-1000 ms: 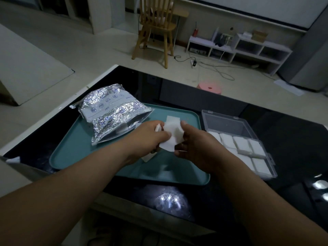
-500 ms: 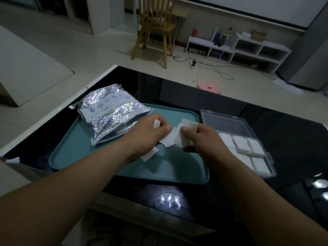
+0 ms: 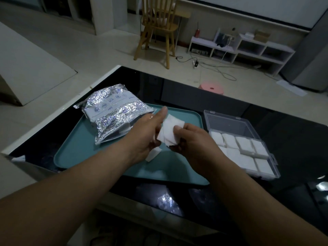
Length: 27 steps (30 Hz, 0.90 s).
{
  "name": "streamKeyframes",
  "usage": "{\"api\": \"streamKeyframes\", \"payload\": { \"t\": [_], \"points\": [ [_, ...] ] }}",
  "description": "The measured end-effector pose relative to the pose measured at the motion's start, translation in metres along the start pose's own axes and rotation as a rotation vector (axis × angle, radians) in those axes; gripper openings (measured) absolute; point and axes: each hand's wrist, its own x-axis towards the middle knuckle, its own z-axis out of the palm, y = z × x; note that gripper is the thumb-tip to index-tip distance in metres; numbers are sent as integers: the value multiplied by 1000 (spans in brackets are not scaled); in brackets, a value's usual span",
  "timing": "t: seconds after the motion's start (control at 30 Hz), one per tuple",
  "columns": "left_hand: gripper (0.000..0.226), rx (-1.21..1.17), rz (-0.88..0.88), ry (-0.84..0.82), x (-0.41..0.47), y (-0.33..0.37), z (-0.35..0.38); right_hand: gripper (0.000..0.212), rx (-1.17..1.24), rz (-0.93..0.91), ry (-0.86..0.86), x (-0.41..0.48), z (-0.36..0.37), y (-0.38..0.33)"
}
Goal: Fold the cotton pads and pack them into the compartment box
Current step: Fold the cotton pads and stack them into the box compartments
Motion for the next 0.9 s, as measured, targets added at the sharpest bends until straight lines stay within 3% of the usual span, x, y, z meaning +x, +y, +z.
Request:
{"api": "streamKeyframes", "payload": {
  "t": [0.03,0.13,0.23,0.3,0.33,0.4,0.53,0.7,0.9],
  "points": [
    [45,-67,-80,-82,-3,3,2,11,-14,-6,-24,-1,0,-1],
    [20,-97,-179,-234,-14,4,8,13,-99,-56,-9,-4,3,0],
    [20,-132,-211,-246,-15,0,9,4,-237,-143,80,-2,3,7],
    [9,-171,-239,-213,-13,1,8,24,-437,-190,157,1,-1,11],
    [11,-187,-256,-186,-11,2,6,31,-500,-220,155,-1,-2,9],
    [35,-196,-277,-165,-7,1,-1,40,-623,-337,36,-8,-7,-1],
    [46,-190,-327,-385,-10,4,-5,57,-852,-397,-242,-12,-7,-6],
    [41,-187,-361,-381,-10,-4,-1,47,-887,-501,-129,-10,-8,-1],
    [46,-216,-342,-332,-9,-8,1,48,-989,-532,-126,-10,-6,4]
  ]
}}
